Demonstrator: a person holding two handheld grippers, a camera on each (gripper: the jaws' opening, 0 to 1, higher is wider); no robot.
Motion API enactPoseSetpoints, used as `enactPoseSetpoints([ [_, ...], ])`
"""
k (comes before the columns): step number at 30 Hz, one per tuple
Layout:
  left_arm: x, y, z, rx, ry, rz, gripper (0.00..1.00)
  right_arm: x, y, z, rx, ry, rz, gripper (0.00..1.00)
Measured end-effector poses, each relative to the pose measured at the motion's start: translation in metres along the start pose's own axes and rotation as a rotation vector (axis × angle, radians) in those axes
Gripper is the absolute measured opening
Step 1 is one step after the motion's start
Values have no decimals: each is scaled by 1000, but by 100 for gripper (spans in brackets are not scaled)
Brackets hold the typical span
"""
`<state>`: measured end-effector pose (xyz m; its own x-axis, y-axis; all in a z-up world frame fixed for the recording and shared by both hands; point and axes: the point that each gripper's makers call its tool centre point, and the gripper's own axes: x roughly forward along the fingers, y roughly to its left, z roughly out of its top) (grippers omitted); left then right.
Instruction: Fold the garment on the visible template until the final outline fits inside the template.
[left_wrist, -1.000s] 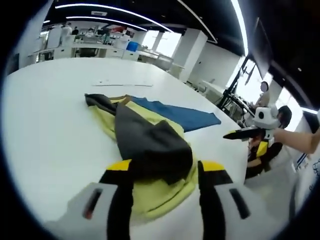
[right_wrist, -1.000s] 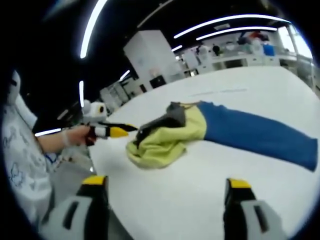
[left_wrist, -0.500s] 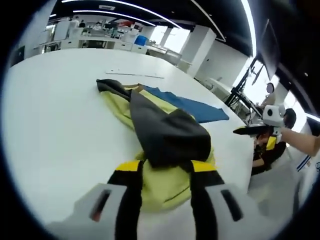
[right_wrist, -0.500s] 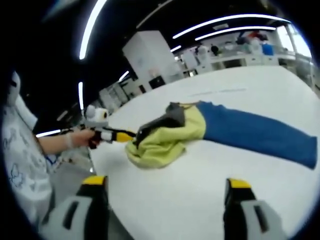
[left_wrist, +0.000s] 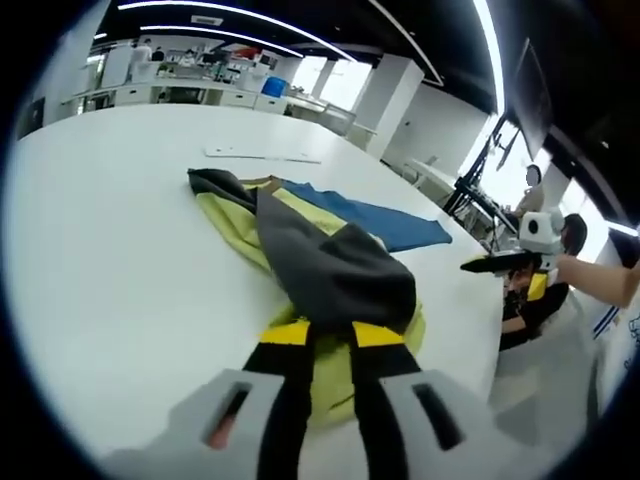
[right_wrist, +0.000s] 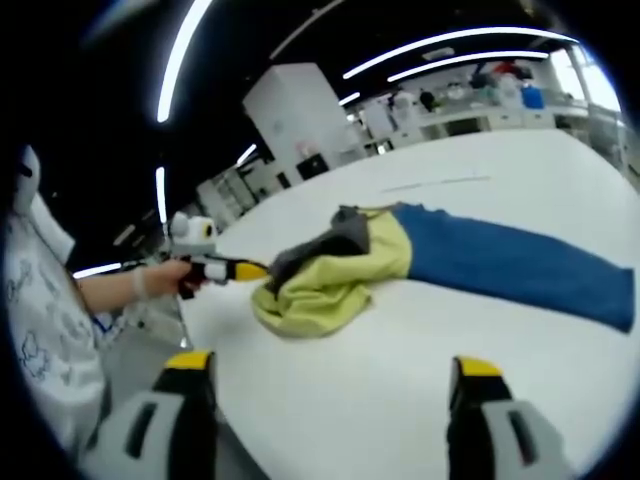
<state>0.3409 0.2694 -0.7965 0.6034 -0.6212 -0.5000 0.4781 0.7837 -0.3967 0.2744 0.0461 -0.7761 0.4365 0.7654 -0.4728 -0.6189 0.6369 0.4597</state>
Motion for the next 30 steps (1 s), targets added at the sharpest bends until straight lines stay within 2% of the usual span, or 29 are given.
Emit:
enactPoseSetpoints([
  [6,-2,-1,6,-1,-14,-10,0,-1,-2,1,1,-3,0,97],
  [10,-4,-3,9,-13,-18,-18,0,0,1,1,-1,-4,2,98],
  [13,-8,-4,16,-73,-39,-22,0,0,2,1,-6,-1,2,97],
  [19,-21,0,26,-128,-64,-16,0,-2,5,3,-14,-1,1,97],
  [25,-37,4,31,-96,-66,4,0,-3,12,4,-16,-6,-2,97],
  [30,-53,15,33,-83,-66,28,0,-4,18,2,-17,-8,-5,97],
])
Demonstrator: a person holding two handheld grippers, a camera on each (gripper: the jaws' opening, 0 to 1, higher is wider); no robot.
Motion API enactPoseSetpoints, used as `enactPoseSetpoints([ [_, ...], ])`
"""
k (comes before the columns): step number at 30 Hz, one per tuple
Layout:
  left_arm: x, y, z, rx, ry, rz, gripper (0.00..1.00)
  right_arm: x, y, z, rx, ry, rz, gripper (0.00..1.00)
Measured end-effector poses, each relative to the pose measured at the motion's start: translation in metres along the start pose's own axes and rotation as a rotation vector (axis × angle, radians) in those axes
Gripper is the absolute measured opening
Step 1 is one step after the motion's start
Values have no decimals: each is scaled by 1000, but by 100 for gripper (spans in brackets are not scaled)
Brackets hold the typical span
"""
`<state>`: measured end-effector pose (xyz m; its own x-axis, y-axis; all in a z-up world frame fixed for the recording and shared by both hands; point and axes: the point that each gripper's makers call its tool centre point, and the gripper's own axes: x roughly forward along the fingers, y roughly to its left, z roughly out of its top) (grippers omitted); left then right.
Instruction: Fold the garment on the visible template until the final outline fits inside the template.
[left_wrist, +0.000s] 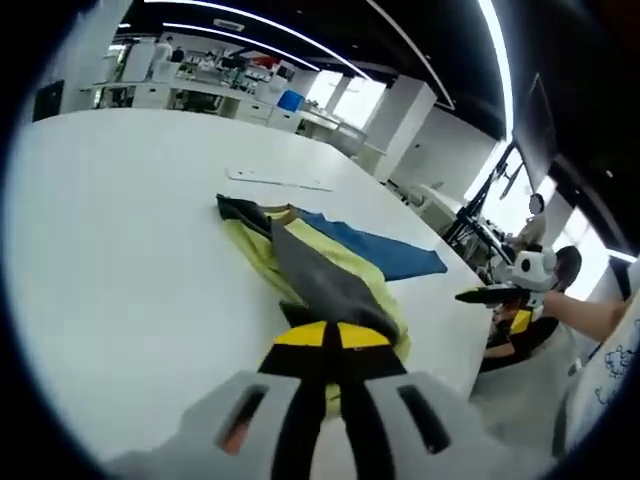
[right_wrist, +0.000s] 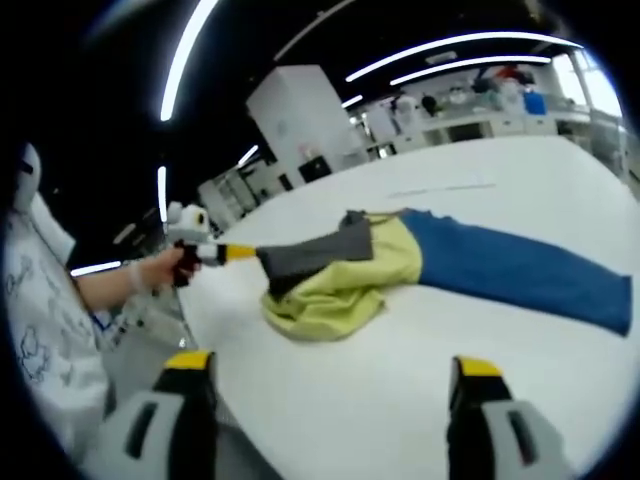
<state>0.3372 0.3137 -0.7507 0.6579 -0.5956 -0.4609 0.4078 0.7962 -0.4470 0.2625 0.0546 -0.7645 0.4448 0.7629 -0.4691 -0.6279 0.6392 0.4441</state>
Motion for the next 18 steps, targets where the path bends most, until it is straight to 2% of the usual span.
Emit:
enactPoseSetpoints([
  [8,-22,13,12,6,-9,20,0,-4,17,-2,3,-9,-17,97],
  [12,-41,24,18,-12,-15,35,0,-5,28,2,6,-26,-25,97],
  [18,-65,44,15,-16,7,64,0,3,41,0,19,-25,-28,97],
])
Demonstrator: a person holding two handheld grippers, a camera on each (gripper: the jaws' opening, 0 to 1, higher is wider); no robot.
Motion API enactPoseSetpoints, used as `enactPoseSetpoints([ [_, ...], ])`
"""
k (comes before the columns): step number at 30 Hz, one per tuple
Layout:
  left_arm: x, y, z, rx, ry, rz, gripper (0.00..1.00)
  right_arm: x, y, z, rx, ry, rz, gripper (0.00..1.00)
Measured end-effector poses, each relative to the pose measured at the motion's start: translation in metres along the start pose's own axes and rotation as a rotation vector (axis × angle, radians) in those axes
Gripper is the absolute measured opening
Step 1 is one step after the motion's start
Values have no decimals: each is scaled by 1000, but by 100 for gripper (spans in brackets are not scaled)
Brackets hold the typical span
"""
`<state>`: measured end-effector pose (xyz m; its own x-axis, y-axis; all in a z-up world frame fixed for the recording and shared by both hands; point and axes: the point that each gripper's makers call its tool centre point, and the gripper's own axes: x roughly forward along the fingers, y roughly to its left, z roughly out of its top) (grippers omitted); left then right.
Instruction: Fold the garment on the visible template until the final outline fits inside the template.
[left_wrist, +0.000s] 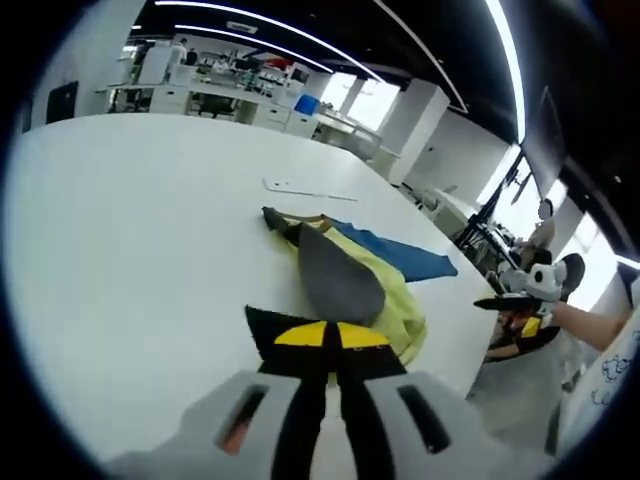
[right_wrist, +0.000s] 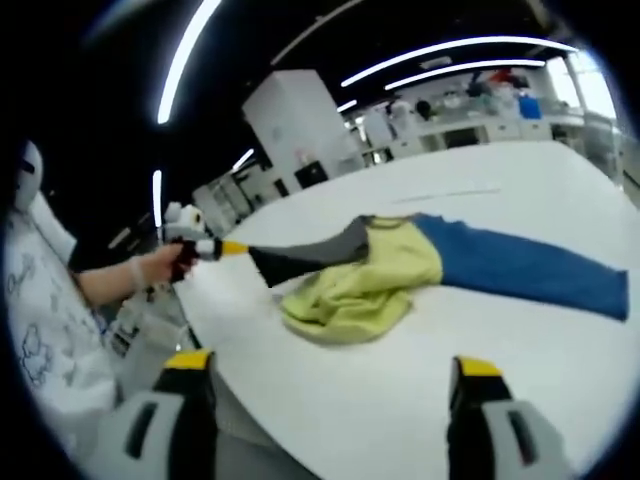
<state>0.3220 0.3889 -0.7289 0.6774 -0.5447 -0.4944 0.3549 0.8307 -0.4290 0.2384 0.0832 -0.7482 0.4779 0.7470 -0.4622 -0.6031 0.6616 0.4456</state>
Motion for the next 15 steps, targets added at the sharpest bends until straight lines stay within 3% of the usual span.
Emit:
enactPoseSetpoints([
  [11,-36,72,-17,-67,39,91,0,26,18,-3,12,23,10,98],
  [15,-43,88,-22,-85,48,120,0,32,21,-3,9,38,13,98],
])
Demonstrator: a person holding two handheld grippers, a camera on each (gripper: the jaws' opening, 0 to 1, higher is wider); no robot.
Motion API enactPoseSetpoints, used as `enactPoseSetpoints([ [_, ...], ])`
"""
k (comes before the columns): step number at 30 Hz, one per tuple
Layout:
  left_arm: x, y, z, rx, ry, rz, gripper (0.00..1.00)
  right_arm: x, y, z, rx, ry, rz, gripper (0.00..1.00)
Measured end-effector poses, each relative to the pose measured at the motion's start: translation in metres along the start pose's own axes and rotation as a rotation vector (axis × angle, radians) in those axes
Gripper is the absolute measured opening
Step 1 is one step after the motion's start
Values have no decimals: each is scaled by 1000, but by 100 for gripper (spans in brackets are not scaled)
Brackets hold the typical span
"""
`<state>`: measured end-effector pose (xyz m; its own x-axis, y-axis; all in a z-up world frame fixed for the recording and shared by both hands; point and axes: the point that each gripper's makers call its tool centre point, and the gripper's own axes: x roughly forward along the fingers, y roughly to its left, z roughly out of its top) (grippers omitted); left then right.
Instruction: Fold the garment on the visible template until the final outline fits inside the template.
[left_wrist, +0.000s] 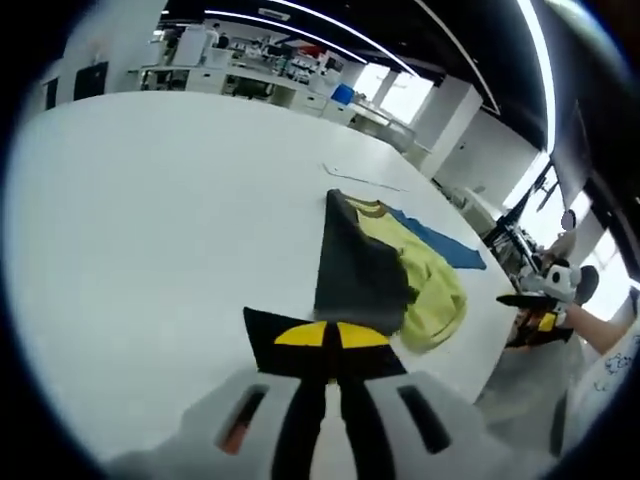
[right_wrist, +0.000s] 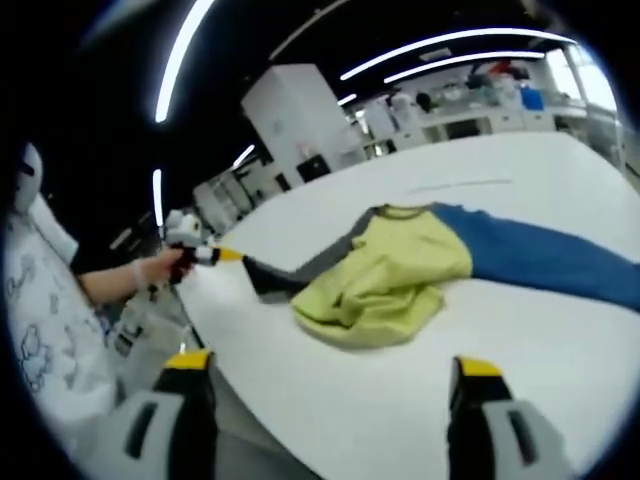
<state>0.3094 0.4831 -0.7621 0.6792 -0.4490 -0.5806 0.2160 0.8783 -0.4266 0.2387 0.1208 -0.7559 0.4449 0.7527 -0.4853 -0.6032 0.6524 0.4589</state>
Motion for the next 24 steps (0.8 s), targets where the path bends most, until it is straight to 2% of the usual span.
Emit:
enactPoseSetpoints([
  [7,-9,27,-6,-47,15,51,0,4,2,-2,5,13,-5,98],
  [9,-8,44,-6,-54,27,74,0,4,2,-3,9,17,-8,98],
  [15,1,74,-6,-69,58,120,0,2,3,-6,14,27,-22,98],
  [19,4,85,-7,-65,85,145,0,-2,2,-6,20,23,-37,98],
  [21,9,97,-6,-66,100,154,0,-3,1,-6,24,23,-45,98],
  [24,10,102,-9,-70,123,165,0,-5,-1,-6,29,20,-54,98],
])
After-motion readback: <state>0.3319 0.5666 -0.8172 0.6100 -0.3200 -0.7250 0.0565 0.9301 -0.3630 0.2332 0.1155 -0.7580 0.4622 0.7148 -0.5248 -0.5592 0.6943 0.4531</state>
